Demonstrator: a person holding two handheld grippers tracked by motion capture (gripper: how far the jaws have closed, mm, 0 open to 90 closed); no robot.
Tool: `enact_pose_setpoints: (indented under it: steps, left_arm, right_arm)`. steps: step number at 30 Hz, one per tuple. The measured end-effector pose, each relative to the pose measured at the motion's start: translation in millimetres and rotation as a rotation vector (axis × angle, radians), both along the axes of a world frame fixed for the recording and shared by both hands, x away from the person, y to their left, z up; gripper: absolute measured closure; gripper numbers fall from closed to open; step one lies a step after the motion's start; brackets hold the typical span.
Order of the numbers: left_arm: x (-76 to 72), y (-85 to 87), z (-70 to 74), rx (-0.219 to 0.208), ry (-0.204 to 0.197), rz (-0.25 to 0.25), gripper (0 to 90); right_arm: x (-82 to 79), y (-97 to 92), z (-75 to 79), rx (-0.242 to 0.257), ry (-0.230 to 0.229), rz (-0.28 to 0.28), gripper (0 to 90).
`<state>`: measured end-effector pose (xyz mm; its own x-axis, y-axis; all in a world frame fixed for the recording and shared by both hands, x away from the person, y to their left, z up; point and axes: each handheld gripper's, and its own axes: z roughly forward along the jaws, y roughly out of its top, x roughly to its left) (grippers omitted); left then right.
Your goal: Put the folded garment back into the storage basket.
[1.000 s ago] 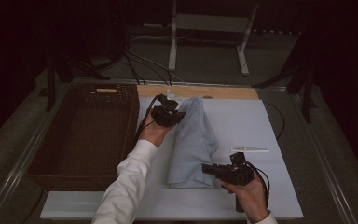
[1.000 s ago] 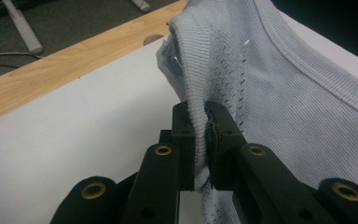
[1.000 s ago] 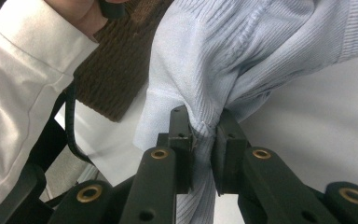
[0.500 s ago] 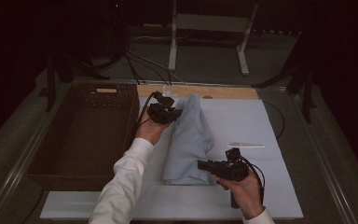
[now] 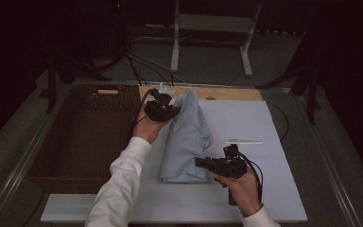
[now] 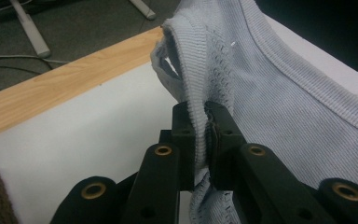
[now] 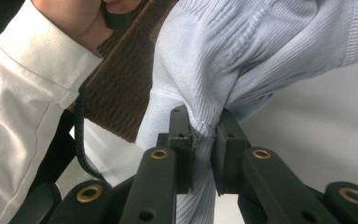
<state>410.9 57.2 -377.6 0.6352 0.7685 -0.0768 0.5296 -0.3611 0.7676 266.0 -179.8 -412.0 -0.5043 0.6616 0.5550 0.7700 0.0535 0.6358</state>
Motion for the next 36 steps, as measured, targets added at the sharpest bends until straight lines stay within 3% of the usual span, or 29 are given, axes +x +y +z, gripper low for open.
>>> enact_pose_setpoints:
  steps: [9, 36]
  left_arm:
    - [1.6, 8.9, 4.9, -0.024, -0.001, 0.011, 83.5]
    - [8.9, 22.1, 19.5, -0.043, -0.013, 0.005, 83.5]
  right_arm:
    - [5.3, 5.6, 5.3, 0.007, -0.004, 0.005, 80.1]
    - [23.4, 21.9, 17.6, 0.031, 0.000, 0.003, 80.1]
